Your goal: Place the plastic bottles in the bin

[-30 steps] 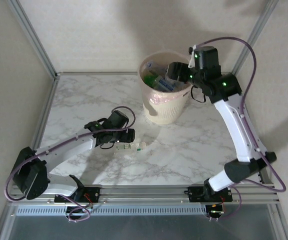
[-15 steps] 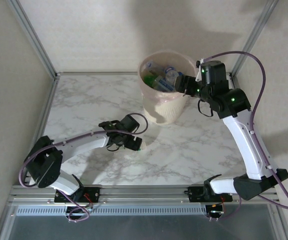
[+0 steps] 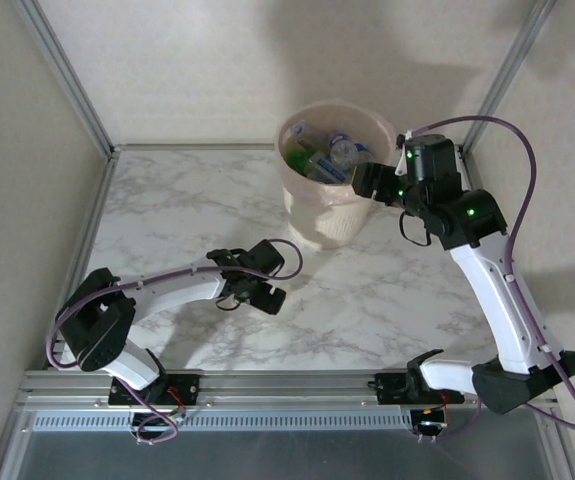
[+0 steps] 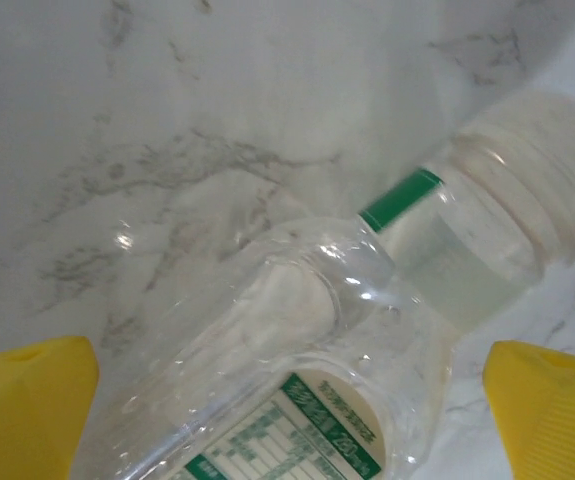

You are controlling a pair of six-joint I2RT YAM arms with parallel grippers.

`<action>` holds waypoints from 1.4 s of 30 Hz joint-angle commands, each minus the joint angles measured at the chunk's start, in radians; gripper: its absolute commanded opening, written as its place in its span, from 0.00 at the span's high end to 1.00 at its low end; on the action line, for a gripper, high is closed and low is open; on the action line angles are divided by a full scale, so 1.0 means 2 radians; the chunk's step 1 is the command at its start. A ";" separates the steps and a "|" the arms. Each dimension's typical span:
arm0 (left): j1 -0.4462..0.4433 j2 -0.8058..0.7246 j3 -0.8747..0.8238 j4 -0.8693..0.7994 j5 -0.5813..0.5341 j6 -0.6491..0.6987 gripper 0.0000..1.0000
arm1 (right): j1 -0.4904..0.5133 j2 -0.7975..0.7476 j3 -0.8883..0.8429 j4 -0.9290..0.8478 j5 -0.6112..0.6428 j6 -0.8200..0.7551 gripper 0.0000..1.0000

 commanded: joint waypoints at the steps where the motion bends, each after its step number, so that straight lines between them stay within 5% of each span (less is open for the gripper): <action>1: -0.005 -0.006 -0.012 -0.021 0.032 -0.021 0.01 | 0.003 -0.013 -0.008 -0.009 0.010 0.010 0.17; 11: -0.033 -0.006 -0.043 -0.012 0.026 -0.087 0.06 | 0.004 -0.025 -0.029 -0.012 0.013 0.013 0.17; 22: -0.034 0.004 -0.020 -0.013 -0.023 -0.115 0.43 | 0.003 -0.025 -0.033 -0.012 0.014 0.013 0.31; 29: -0.033 -0.028 0.007 -0.066 -0.046 -0.129 0.48 | 0.003 -0.022 -0.024 -0.006 0.018 0.007 0.32; 36: -0.011 -0.105 0.175 -0.182 -0.102 -0.155 0.46 | -0.004 -0.006 0.015 0.003 0.081 -0.005 0.33; 42: 0.022 -0.056 0.413 -0.200 -0.124 -0.137 0.40 | -0.011 -0.015 0.003 0.039 0.086 -0.001 0.34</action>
